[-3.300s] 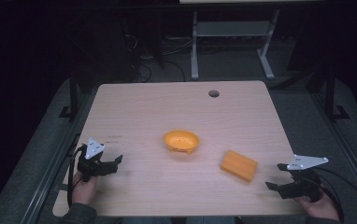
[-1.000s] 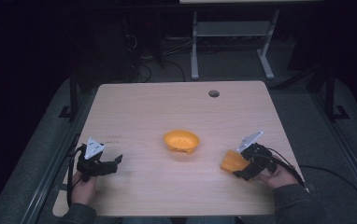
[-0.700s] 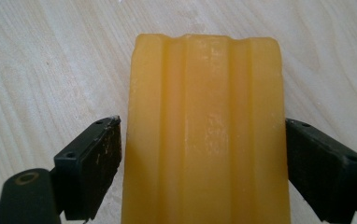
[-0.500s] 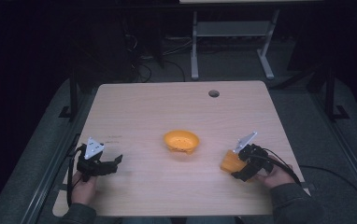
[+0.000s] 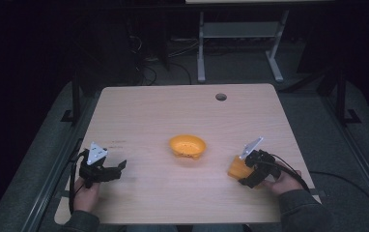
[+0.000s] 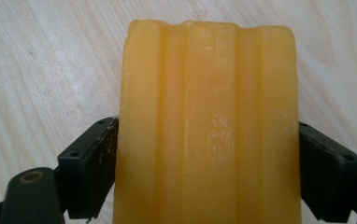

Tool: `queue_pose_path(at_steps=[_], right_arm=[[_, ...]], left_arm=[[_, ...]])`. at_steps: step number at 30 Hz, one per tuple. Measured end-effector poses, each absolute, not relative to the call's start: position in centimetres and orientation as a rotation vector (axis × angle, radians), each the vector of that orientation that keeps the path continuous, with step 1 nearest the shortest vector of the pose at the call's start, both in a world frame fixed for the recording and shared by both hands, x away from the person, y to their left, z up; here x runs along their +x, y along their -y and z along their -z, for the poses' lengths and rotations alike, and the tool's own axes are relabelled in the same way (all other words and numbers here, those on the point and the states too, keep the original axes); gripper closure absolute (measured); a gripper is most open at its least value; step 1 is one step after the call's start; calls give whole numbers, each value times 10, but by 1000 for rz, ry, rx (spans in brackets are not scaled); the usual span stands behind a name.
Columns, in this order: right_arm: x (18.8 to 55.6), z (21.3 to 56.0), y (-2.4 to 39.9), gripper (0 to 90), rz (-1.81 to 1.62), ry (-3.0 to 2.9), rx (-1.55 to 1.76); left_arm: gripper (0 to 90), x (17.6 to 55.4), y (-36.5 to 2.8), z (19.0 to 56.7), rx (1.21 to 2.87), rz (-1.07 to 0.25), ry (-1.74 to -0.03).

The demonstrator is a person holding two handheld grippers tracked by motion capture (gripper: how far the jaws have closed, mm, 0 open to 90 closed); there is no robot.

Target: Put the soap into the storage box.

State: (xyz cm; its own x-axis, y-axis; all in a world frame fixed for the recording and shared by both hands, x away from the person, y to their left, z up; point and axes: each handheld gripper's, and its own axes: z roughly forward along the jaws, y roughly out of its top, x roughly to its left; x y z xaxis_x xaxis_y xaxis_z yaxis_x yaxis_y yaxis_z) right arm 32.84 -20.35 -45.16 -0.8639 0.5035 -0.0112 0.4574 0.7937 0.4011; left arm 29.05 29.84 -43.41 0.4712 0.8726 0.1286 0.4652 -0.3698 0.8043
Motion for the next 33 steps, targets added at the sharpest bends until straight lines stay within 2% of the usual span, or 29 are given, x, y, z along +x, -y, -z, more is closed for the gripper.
queue_pose_path(at_steps=[33], right_arm=[[331, 450, 207, 203, -601, -2881, 755]], left_arm=[[141, 291, -300, 434, 2009, -731, -1109]])
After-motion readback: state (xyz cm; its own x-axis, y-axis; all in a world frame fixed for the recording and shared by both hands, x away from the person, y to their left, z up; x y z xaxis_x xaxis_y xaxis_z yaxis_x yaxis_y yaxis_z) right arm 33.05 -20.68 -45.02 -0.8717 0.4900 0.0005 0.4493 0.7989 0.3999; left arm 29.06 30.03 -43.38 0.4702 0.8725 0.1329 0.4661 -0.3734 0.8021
